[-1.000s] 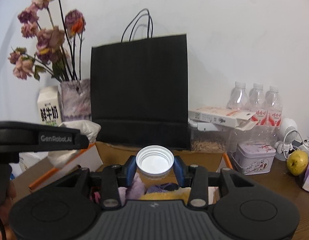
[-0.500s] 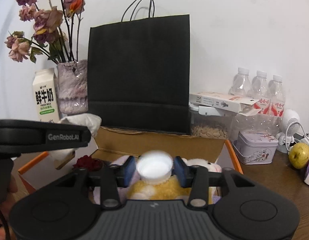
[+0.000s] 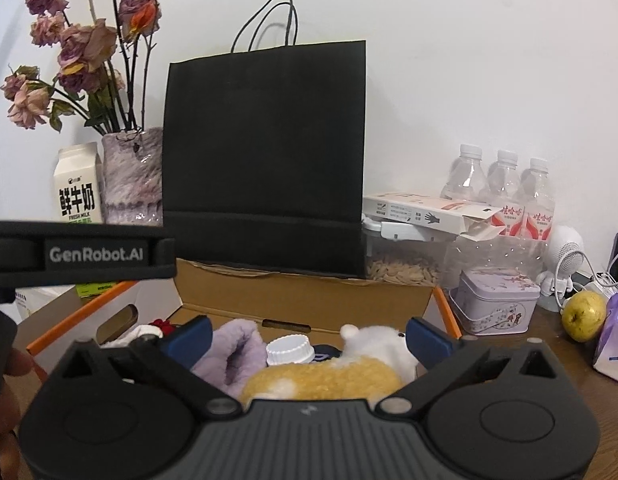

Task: Organize objects
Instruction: 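Open both grippers to drop the cloth and bottle cap into the box, then withdraw both tools from the box toward the clear bag and wooden block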

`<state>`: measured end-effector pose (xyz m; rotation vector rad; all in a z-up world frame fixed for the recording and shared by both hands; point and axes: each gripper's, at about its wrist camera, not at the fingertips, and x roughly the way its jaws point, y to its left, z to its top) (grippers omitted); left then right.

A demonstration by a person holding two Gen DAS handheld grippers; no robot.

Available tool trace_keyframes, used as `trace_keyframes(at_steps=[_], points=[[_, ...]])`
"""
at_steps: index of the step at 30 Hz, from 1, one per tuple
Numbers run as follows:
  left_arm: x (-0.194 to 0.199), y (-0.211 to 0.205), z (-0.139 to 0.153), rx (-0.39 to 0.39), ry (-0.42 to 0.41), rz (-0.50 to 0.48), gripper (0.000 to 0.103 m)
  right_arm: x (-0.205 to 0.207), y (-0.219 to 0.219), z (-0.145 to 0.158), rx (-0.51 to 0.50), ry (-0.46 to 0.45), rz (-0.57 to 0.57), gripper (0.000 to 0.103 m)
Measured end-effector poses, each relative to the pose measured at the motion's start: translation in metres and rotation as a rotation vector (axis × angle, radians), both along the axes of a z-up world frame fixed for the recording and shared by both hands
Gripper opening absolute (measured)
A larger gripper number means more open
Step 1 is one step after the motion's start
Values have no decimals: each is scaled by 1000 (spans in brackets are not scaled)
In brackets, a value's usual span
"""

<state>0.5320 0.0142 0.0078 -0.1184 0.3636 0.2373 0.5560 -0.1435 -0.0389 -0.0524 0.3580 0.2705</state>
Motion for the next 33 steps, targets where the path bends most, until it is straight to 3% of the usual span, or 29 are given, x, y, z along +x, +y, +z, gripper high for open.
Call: trace_keyframes(at_steps=[16, 33], points=[[-34, 1, 28, -121, -39, -97, 103, -26, -14, 24, 32, -29, 20, 103], [-98, -5, 61, -131, -147, -180, 103, -87, -33, 46, 24, -103, 54, 103]])
